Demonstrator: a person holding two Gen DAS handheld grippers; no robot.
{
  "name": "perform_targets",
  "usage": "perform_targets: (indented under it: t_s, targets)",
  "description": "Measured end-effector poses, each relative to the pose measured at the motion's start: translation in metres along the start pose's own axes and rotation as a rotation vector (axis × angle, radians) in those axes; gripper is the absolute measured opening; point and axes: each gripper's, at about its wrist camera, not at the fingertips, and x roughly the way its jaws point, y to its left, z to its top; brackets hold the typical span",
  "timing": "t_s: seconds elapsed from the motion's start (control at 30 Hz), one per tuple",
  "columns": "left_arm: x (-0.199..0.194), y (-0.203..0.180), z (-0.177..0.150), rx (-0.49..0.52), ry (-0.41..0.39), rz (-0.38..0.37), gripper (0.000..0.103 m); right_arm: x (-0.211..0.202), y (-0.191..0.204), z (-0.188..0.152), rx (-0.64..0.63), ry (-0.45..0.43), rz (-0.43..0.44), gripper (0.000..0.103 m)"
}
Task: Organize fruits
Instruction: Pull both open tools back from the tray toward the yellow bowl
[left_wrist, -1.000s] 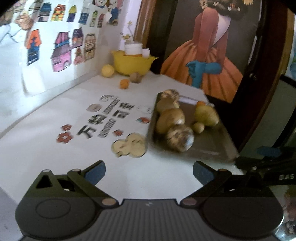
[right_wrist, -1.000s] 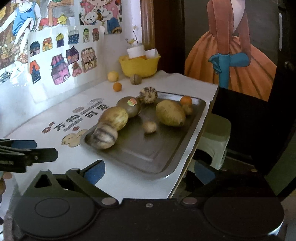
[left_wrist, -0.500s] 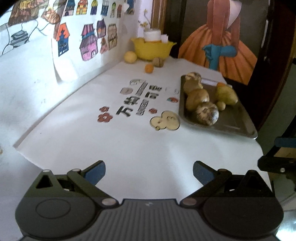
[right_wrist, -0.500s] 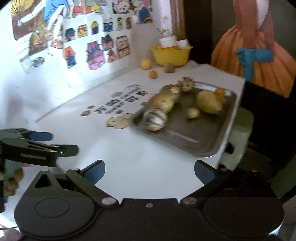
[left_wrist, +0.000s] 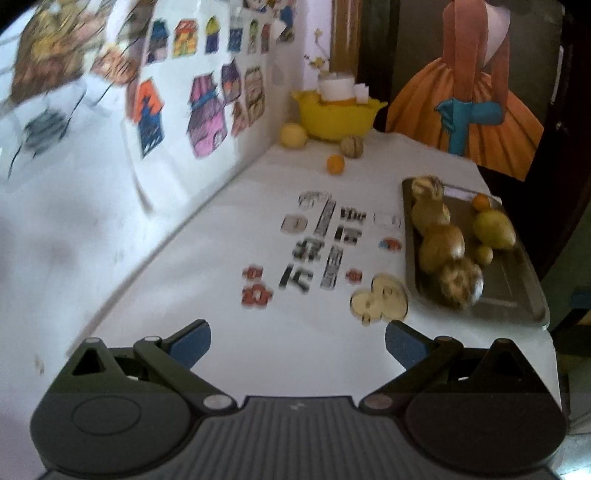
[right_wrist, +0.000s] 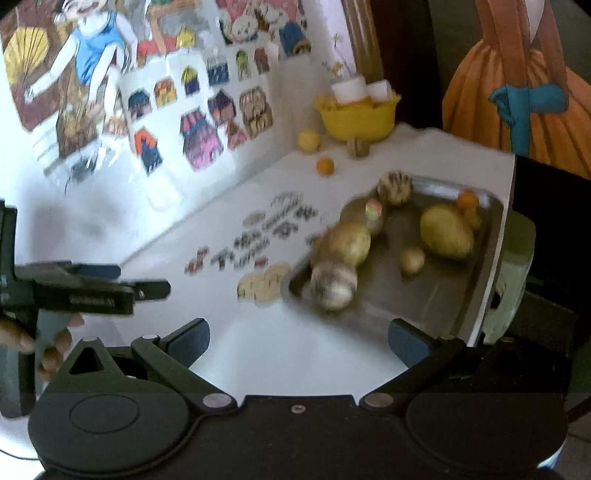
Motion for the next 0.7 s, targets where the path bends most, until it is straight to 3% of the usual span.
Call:
perform_targets:
  t_s: [0.2, 0.4, 0.7]
  targets:
    - [0.014, -0.007, 0.036, 0.025, -0.074, -0.034, 0.102, -0.005, -0.001, 0.06, 0.002, -0.1, 0.025, 0.102]
    - [0.037, -0.012, 0.076, 0.059, -0.169, -0.015, 0.103, 0.002, 0.014, 0.126, -0.035, -0.138, -0.009, 0.102]
    - [0.115, -0.009, 0.111, -0.006, -0.195, -0.041, 0.102, 0.064, 0.021, 0.194, -0.082, -0.131, -0.012, 0.102]
